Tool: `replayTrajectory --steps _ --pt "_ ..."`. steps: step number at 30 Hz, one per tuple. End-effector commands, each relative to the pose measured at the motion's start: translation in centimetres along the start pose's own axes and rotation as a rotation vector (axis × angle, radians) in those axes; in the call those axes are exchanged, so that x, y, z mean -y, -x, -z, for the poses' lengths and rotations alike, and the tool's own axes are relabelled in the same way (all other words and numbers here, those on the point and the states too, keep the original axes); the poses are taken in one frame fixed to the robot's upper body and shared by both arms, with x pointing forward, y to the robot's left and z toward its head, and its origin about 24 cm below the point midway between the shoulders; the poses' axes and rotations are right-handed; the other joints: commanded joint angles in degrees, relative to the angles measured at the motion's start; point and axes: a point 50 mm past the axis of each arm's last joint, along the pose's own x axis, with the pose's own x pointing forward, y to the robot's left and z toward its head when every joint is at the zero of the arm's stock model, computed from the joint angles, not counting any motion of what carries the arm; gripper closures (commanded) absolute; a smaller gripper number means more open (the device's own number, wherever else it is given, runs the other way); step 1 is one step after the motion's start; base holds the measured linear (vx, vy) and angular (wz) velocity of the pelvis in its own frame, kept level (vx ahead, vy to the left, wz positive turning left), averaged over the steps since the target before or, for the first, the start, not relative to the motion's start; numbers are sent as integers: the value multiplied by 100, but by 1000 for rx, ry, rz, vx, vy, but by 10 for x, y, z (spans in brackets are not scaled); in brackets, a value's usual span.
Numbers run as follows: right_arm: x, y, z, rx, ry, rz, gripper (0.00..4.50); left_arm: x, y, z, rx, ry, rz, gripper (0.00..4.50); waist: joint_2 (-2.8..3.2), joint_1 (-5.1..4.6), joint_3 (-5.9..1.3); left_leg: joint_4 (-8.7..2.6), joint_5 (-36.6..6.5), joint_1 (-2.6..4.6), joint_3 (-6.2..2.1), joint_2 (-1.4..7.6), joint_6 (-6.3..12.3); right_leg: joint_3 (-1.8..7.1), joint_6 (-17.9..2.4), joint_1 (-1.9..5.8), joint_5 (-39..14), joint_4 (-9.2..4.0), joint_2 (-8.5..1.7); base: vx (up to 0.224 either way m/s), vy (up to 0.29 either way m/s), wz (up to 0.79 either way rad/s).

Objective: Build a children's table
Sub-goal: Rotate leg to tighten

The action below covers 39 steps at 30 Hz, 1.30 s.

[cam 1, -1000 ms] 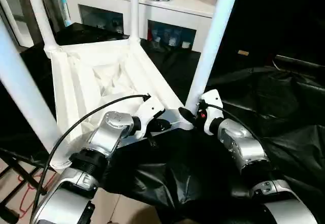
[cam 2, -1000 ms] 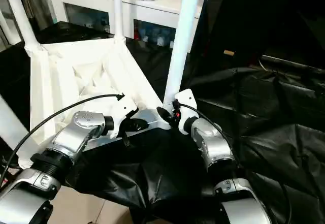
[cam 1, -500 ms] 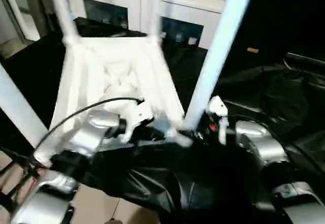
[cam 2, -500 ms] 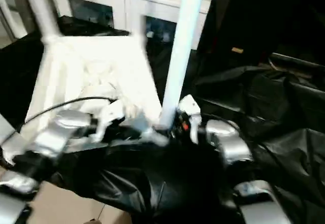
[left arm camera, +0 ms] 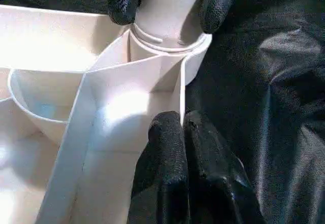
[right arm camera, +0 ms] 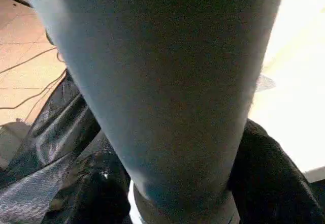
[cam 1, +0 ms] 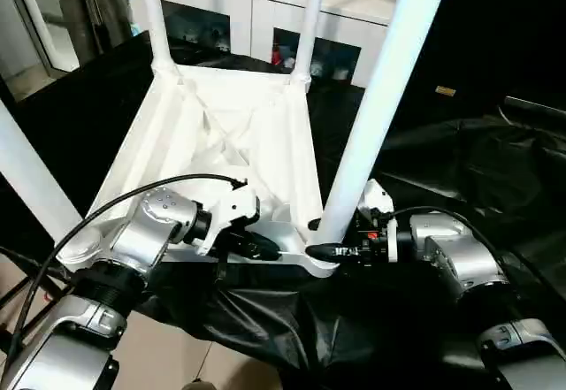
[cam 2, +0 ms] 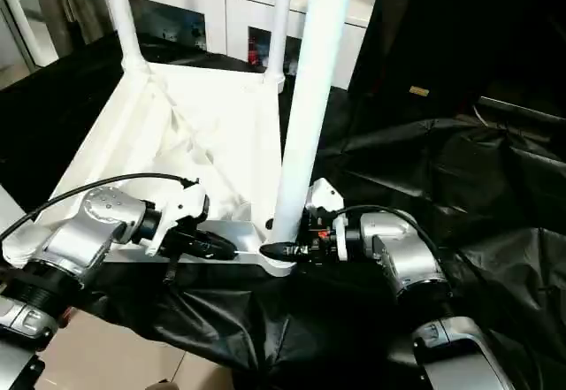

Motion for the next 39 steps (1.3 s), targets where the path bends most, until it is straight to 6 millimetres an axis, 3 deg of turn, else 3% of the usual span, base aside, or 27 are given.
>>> replayTrajectory --steps 1,3,5,6,8,9,12,17,19,21,26,28,31,33,36,37,39 --pt "-10 -10 11 -5 -66 -69 231 -1 -7 0 1 8 -38 450 50 3 -279 -342 -910 24 63 53 139 213 -1316 300 -213 -355 -302 0 0 0" --pt "-10 -13 12 7 -71 -47 232 -4 -9 -1 10 18 -67 450 59 12 -277 -347 -977 30 60 54 114 215 -1290 295 -328 -364 -305 0 0 0" --pt "-2 -18 15 27 -93 98 234 -8 -13 -4 20 34 -125 450 65 16 -268 -353 -1041 35 58 55 92 219 -1268 286 -420 -380 -309 0 0 0" --pt "10 -26 20 52 -147 301 236 -14 -21 -7 30 63 -193 450 62 -9 -232 -395 -1294 38 47 46 -60 226 -1158 246 -949 -435 -327 0 0 0" --pt "12 -27 21 57 -162 345 241 -15 -22 -8 32 69 -206 450 50 -47 -216 -428 -1623 43 6 32 -227 220 -908 250 -1892 -505 -356 0 0 0" --pt "16 -32 24 70 -205 446 241 -17 -29 -11 37 86 -242 450 76 -88 -227 -438 -1620 25 -16 43 -283 228 -795 254 -2053 -515 -364 0 0 0" --pt "18 -43 26 68 -245 553 247 -19 -43 -18 50 99 -277 450 61 -154 -232 -433 -1648 24 -9 37 -237 237 -781 231 -1858 -527 -331 0 0 0" --pt "18 -54 26 32 -245 632 247 -19 -58 -26 58 104 -295 450 58 -183 -224 -434 -1680 28 0 20 -156 236 -748 217 -1890 -555 -314 0 0 0" --pt "18 -55 25 38 -230 618 195 -19 -60 -27 55 103 -300 450 68 -187 -220 -435 -1759 33 -1 25 -141 238 -730 209 -1950 -569 -316 0 0 0" --pt "19 -54 24 38 -227 601 177 -19 -60 -26 49 100 -300 450 69 -199 -224 -444 -1829 37 -10 34 -123 236 -749 208 -1939 -570 -316 0 0 0" --pt "21 -43 15 35 -155 535 145 -18 -54 -23 32 90 -277 450 72 -187 -234 -437 -1706 33 1 41 -72 237 -872 225 -1527 -537 -306 0 0 0" --pt "19 -31 9 27 -88 409 145 -14 -48 -20 27 76 -223 450 73 -176 -250 -419 -1518 16 13 39 11 234 -965 258 -1161 -507 -302 0 0 0" --pt "17 -24 7 21 -61 327 145 -13 -44 -17 16 76 -194 450 57 -166 -291 -357 -973 -12 40 27 202 226 -1184 303 -200 -404 -276 0 0 0" --pt "13 -14 6 5 -43 214 145 -10 -37 -13 12 62 -152 450 54 -143 -304 -339 -706 10 49 29 293 211 -1362 327 251 -364 -283 0 0 0" --pt "9 -5 5 -12 -26 116 145 -7 -28 -9 16 46 -91 450 57 -119 -306 -324 -572 14 53 37 428 195 -1505 339 550 -331 -277 0 0 0" --pt "8 -5 5 -12 -26 111 145 -6 -27 -9 16 45 -88 450 34 -112 -308 -320 -570 18 56 41 444 190 -1521 343 550 -329 -279 0 0 0" --pt "6 -1 5 -18 -26 62 145 -4 -22 -8 26 27 -56 450 49 -70 -295 -322 -634 20 69 55 431 184 -1539 336 412 -329 -281 0 0 0"
